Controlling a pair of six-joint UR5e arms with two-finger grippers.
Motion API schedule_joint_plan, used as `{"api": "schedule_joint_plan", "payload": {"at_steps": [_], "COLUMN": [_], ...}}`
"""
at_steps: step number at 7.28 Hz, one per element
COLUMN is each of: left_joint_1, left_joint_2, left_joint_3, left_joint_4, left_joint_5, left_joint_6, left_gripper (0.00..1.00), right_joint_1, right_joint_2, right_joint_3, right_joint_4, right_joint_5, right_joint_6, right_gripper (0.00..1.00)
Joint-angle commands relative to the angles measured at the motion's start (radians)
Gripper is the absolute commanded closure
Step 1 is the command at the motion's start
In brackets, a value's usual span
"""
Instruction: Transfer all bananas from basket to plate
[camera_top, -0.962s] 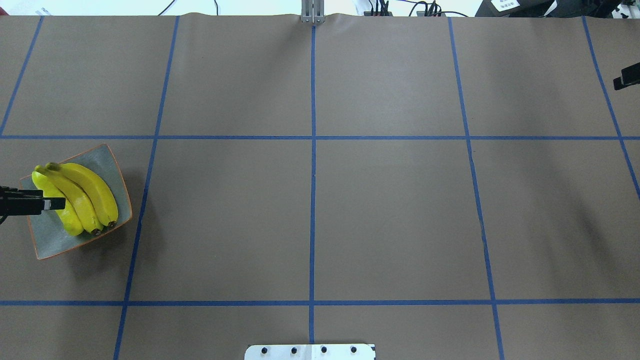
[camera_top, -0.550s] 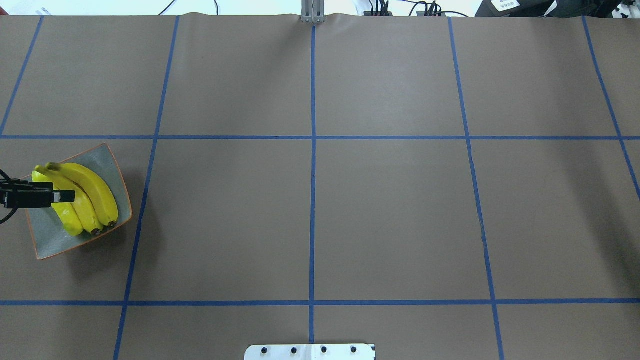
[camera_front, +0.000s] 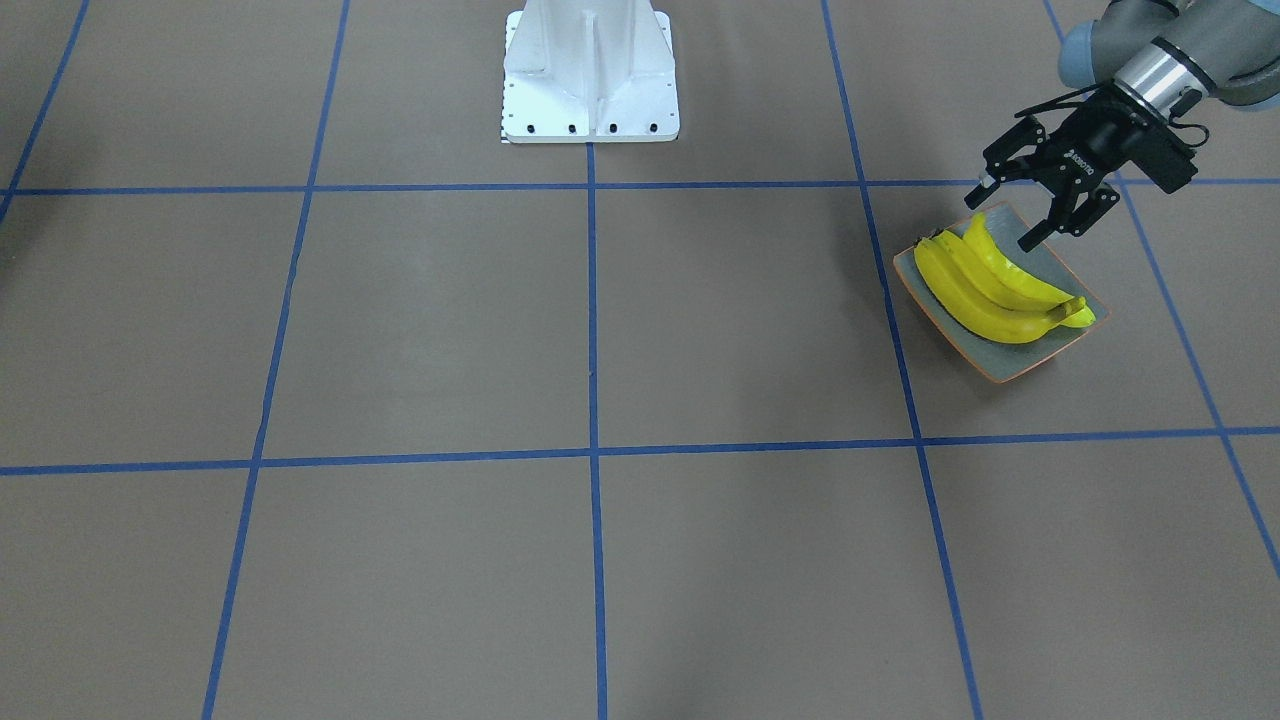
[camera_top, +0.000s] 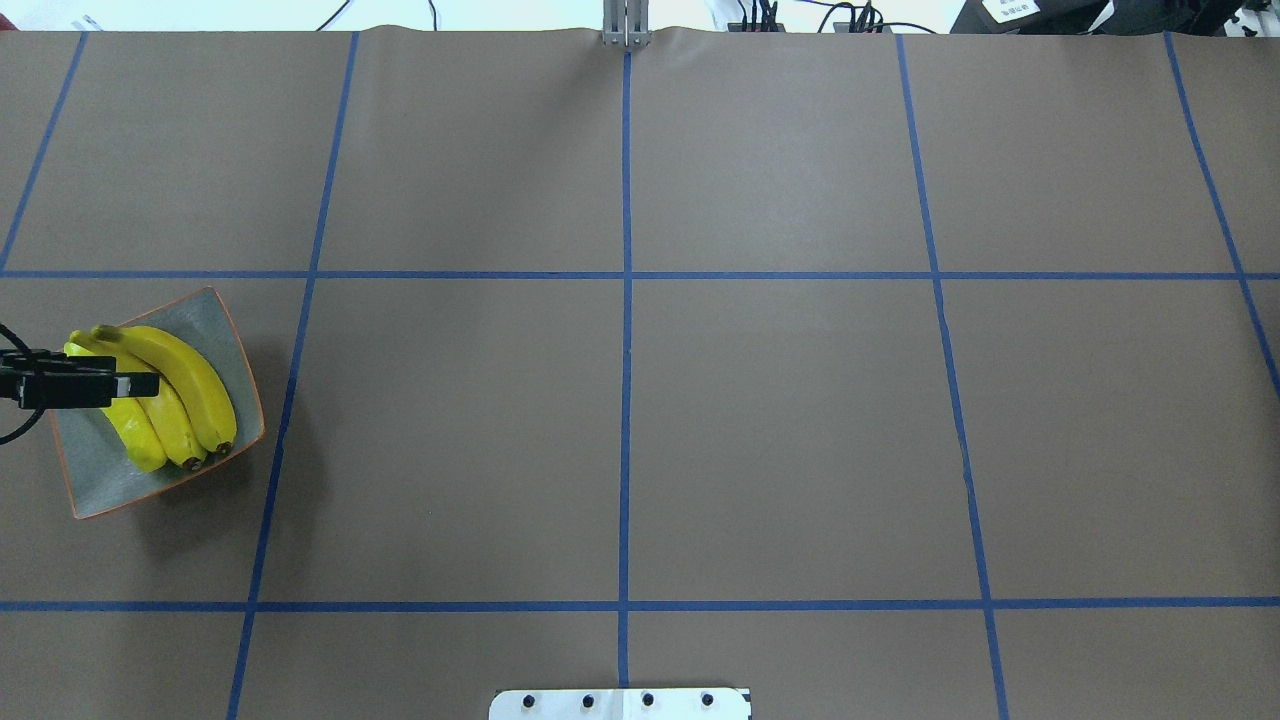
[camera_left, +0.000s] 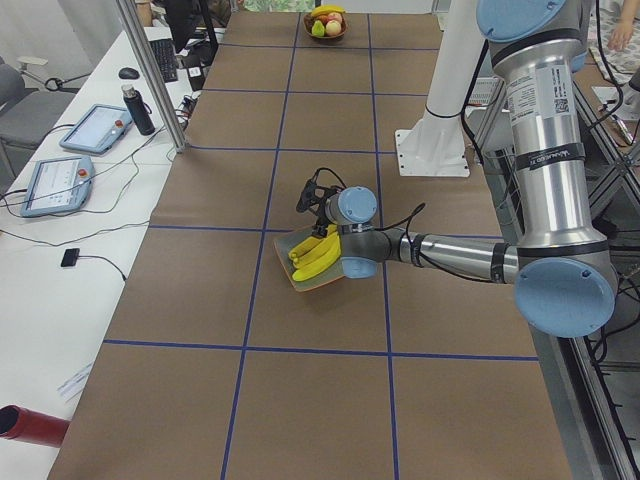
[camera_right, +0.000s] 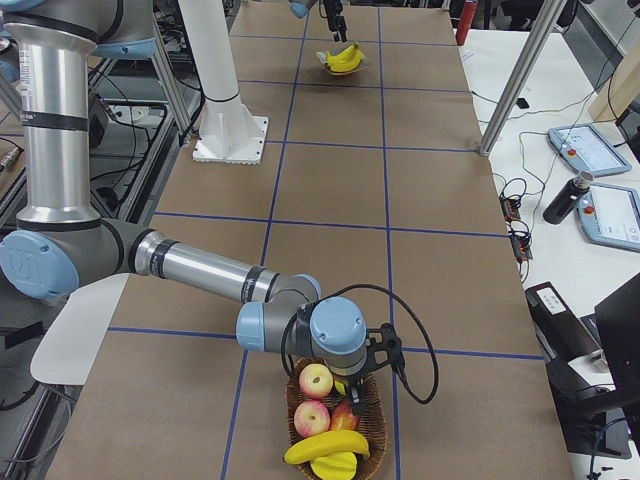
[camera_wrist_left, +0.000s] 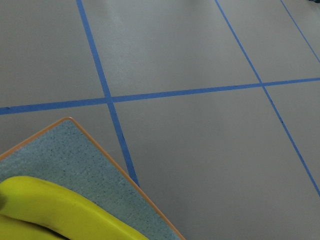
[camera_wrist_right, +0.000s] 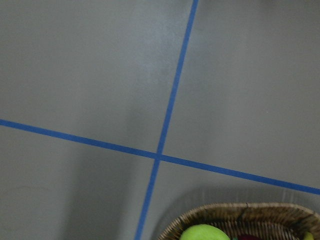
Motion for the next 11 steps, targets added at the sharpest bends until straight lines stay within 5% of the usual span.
{"api": "schedule_joint_plan", "payload": {"at_steps": [1, 9, 11], "left_joint_1": [0.000, -0.002, -0.003], "left_joint_2": [-0.013, -0.023, -0.023], "left_joint_3": [0.002, 0.005, 0.004], "left_joint_4": [0.000, -0.002, -0.002], "left_joint_5": [0.001, 0.004, 0.004], "left_joint_6": [0.000, 0.002, 0.002], "left_gripper": [0.00, 0.00, 0.00], "right_joint_1": [0.000, -0.115, -0.142], "right_joint_2": [0.012, -0.017, -0.017], "right_joint_3": [-0.169, -0.188, -0.246], "right_joint_4": [0.195, 0.208, 0.294], "right_joint_5": [-0.106, -0.245, -0.263], "right_joint_6": [0.054, 0.206, 0.206], "right_gripper": [0.00, 0.01, 0.03]}}
